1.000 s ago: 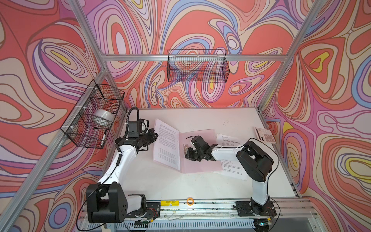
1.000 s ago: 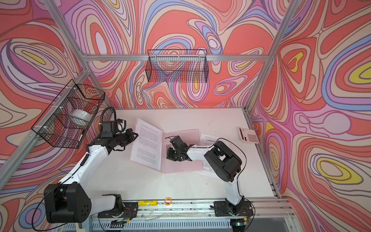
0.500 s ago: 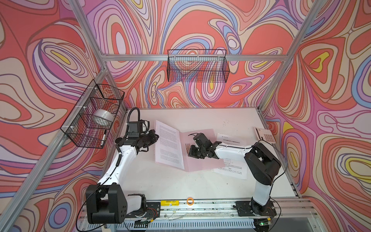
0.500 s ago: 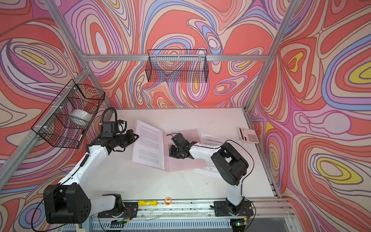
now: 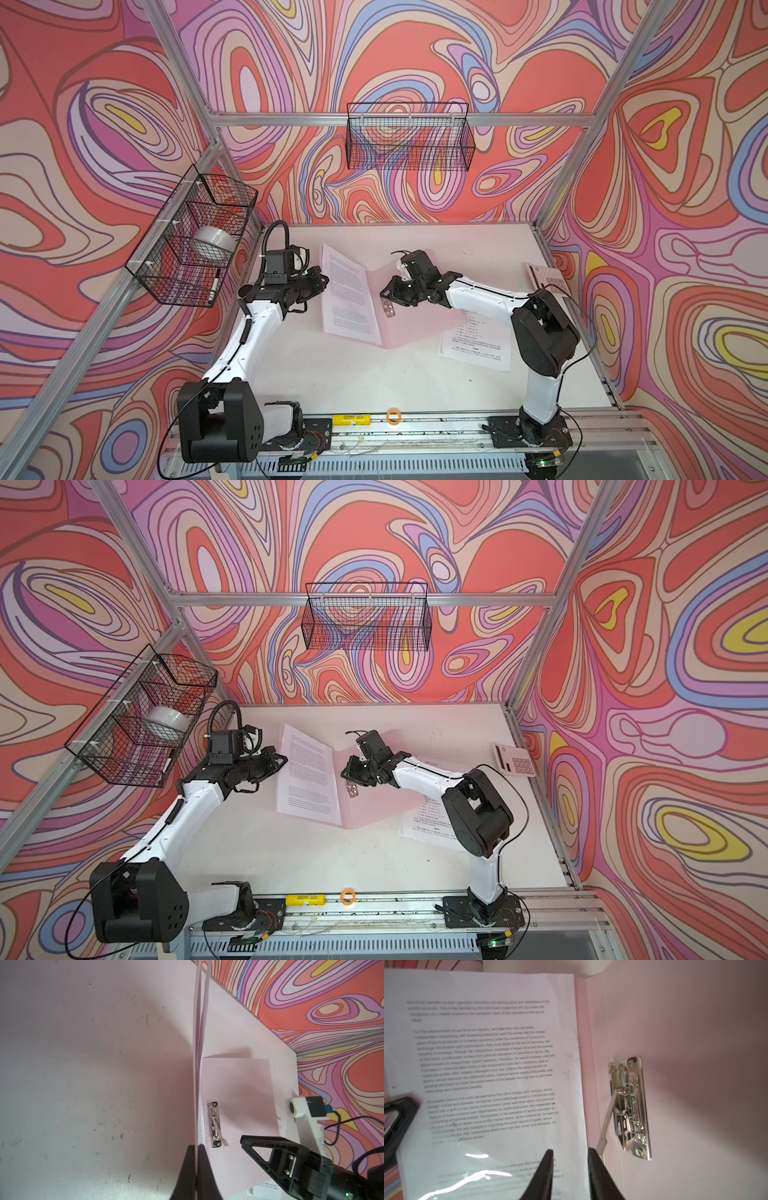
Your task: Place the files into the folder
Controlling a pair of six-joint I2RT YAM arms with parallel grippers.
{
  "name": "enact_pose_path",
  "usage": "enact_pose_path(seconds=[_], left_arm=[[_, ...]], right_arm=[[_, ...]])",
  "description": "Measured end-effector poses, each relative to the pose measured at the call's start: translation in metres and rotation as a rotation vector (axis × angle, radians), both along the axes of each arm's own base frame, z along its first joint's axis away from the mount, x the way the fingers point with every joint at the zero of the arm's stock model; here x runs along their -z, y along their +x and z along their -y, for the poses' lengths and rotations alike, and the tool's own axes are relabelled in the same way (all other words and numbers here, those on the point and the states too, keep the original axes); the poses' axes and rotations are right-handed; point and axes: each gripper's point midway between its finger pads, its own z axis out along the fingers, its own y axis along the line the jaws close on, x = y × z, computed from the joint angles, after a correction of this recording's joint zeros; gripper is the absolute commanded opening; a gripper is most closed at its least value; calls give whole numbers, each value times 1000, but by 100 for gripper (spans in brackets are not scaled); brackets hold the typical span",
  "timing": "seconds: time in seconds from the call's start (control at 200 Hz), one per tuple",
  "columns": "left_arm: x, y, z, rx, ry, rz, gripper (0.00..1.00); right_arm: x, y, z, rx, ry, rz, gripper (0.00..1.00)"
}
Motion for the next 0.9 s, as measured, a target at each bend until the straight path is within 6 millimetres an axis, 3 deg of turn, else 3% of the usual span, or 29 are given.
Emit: enact_pose_path(seconds=[0.115,0.19,0.291,0.461,0.606,0.726,0.902], left_arm=[[0,0,1,5,1,0,0],[-1,0,1,8,7,4,0],[-7,3,0,16,17,13,0],[-21,9,0,24,28,45,0],[-19,9,2,34,25,42,0],[-16,10,4,46,13,30,0],[-8,12,7,60,0,9,0]], right_arm=[[-6,-2,-5,-21,42,-12,38],[-7,-4,-5,-32,47,-19,27],[-2,-8,-1,-32,42,-26,25],[28,-37,34,-1,-10,-95,22],[61,-59,48,7,-27,-172,17],[71,-67,43,-13,-29,-194,16],[66,-55,24,-42,4,-161,15]])
